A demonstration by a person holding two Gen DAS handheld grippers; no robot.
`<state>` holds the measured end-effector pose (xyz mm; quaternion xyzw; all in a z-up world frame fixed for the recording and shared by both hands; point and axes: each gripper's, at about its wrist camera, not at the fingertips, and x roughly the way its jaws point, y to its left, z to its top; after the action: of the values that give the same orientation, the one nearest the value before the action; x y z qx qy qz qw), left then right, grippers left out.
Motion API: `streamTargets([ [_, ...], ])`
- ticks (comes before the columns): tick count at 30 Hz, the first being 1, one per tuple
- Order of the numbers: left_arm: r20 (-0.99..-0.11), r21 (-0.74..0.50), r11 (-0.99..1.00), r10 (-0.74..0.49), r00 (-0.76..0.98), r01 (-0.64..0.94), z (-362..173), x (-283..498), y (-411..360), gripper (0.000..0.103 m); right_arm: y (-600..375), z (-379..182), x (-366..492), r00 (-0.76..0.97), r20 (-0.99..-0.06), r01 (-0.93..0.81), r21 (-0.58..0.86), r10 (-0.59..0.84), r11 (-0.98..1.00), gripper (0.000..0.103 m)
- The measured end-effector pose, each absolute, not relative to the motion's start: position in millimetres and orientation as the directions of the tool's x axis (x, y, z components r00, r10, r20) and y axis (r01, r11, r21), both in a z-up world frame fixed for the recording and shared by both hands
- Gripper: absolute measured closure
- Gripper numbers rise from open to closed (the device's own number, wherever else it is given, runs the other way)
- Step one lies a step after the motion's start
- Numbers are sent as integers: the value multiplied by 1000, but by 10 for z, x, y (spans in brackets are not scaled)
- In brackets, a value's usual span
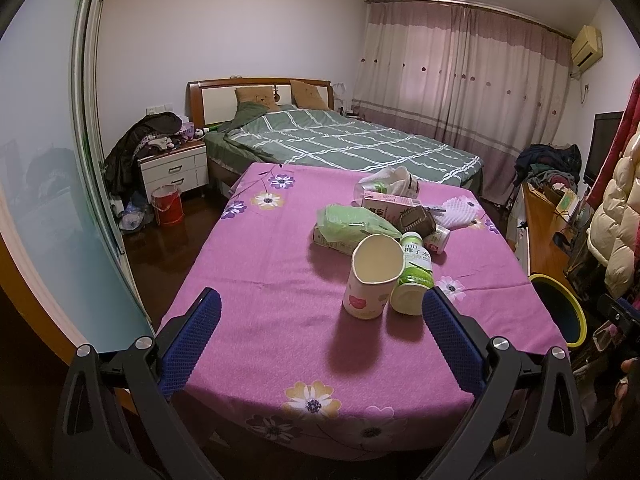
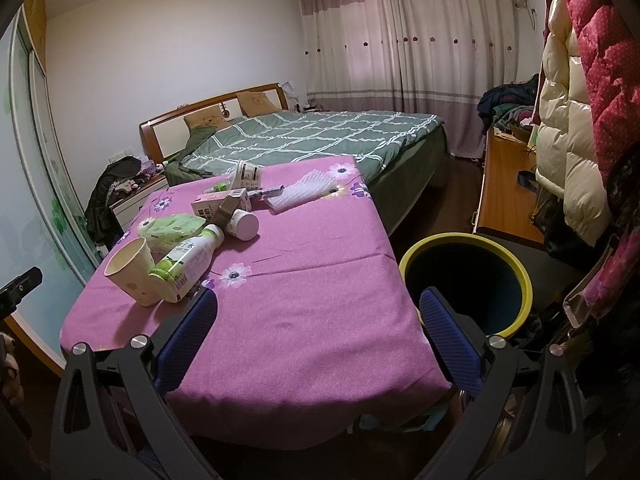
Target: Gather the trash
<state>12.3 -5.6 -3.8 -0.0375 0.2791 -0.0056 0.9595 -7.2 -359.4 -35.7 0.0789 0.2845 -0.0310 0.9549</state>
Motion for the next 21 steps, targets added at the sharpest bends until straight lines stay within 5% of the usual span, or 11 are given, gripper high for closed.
streamTargets([
  [21, -543, -73, 997, -31, 839, -11, -73, 157, -56, 4, -3591, -378, -51, 835, -551, 104, 135, -13, 985, 6],
])
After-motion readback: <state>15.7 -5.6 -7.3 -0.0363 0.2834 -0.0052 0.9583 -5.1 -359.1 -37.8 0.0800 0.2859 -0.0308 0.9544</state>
